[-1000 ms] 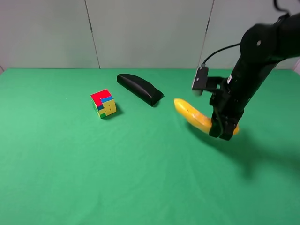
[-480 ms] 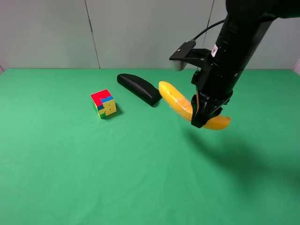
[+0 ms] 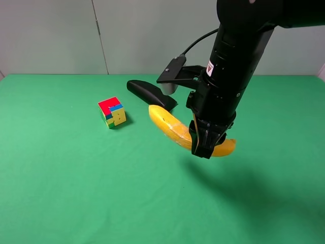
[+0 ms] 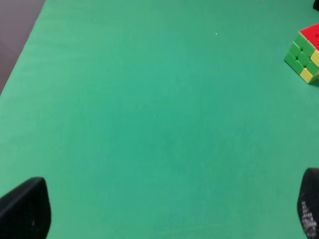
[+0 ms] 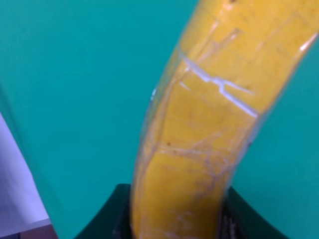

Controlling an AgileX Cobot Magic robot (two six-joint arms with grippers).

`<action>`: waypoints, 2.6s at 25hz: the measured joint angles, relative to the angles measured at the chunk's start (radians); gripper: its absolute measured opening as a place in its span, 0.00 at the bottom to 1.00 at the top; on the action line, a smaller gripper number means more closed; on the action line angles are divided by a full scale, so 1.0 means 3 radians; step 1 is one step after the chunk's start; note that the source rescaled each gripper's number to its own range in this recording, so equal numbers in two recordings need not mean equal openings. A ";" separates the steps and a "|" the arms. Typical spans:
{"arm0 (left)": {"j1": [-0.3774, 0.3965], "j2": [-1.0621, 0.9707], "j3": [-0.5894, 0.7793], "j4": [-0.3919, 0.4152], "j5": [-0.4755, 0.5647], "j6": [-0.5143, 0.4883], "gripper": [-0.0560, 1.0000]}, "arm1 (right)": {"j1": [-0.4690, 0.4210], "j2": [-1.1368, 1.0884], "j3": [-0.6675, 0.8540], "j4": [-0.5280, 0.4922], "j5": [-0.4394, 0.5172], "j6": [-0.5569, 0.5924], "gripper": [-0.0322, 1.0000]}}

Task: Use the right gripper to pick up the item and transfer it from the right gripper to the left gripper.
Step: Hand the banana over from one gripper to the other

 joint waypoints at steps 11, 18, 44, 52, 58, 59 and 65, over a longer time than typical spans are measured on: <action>0.0000 0.0000 0.0000 0.0127 0.0000 0.0000 0.98 | 0.0004 0.0000 0.0000 0.0035 0.0040 0.0000 0.04; 0.0000 0.0000 0.0006 0.0151 -0.0006 0.0070 0.96 | 0.0004 0.0000 0.0000 0.0036 0.0055 0.0000 0.04; 0.0000 0.2711 -0.0445 -0.3089 -0.0724 0.2028 0.89 | 0.0004 0.0000 0.0000 0.0038 -0.0064 -0.0700 0.04; 0.0000 0.3266 -0.0259 -0.3955 -0.0893 0.2709 0.89 | 0.0004 0.0000 0.0000 0.0038 -0.0080 -0.0700 0.04; 0.0000 0.3333 0.0152 -0.4545 -0.1006 0.3154 0.89 | 0.0004 0.0000 0.0000 0.0038 -0.0108 -0.0688 0.04; 0.0000 0.3333 0.0193 -0.4581 -0.1012 0.3195 0.89 | 0.0004 0.0000 0.0000 0.0038 -0.0109 -0.0684 0.04; 0.0000 0.3356 0.0314 -0.4673 -0.1095 0.3255 0.89 | 0.0004 0.0000 0.0000 0.0042 -0.0119 -0.0638 0.04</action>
